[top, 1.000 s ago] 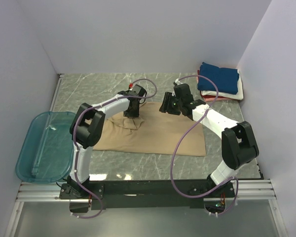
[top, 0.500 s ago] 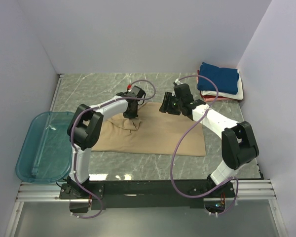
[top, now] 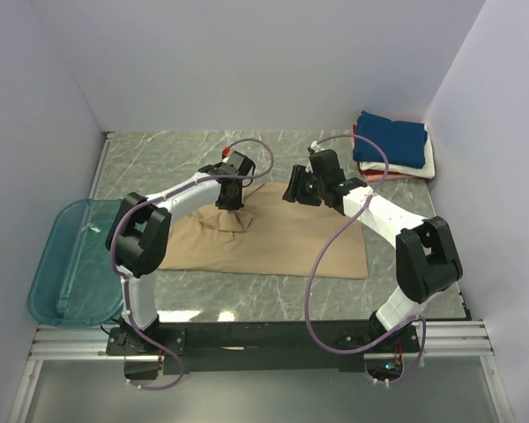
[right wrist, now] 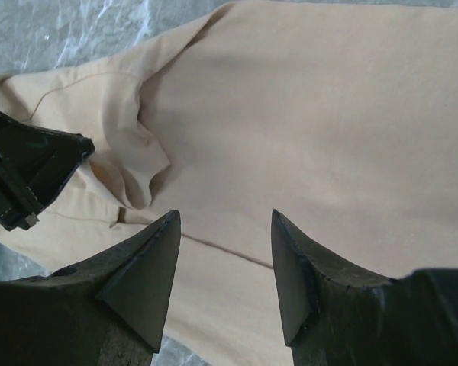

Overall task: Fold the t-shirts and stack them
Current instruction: Fold the tshirt

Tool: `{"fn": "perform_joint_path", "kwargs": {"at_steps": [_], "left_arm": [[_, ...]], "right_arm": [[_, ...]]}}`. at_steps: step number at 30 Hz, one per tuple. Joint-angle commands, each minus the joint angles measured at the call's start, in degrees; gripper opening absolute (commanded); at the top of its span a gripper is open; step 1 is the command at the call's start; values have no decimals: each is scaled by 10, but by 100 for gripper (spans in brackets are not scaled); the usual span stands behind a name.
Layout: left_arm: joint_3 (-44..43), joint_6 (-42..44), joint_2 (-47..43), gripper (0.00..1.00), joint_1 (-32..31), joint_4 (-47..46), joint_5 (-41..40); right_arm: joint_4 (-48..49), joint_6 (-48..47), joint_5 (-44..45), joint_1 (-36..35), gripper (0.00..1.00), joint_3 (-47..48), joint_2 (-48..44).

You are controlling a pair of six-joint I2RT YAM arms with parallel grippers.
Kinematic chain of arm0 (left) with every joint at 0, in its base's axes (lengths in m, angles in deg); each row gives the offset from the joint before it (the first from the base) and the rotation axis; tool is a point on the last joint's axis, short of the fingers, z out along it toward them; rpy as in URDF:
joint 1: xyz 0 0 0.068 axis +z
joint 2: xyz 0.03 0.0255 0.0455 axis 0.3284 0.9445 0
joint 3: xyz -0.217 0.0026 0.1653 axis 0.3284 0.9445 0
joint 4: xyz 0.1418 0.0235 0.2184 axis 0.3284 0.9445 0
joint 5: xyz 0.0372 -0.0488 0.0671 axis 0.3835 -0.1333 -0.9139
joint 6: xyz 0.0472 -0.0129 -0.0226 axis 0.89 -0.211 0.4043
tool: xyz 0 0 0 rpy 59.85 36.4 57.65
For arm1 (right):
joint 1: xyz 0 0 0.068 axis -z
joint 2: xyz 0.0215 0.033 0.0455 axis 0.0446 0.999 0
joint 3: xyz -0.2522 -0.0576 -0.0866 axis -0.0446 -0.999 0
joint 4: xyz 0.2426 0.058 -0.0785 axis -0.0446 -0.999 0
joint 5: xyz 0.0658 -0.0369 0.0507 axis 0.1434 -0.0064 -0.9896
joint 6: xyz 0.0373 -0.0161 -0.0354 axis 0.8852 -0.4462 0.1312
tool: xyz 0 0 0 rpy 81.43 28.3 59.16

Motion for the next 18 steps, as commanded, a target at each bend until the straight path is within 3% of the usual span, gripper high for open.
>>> {"fn": "perform_joint_path", "kwargs": {"at_steps": [1, 7, 10, 18], "left_arm": [[13, -11, -33, 19, -2, -13, 11], [35, -16, -45, 17, -2, -21, 16], [49, -23, -56, 10, -2, -25, 19], [141, -86, -157, 1, -2, -42, 13]], "right_arm": [[9, -15, -14, -14, 58, 7, 4], [6, -16, -22, -36, 58, 20, 30], [8, -16, -24, -45, 58, 20, 38], [10, -10, -10, -57, 58, 18, 42]]}}
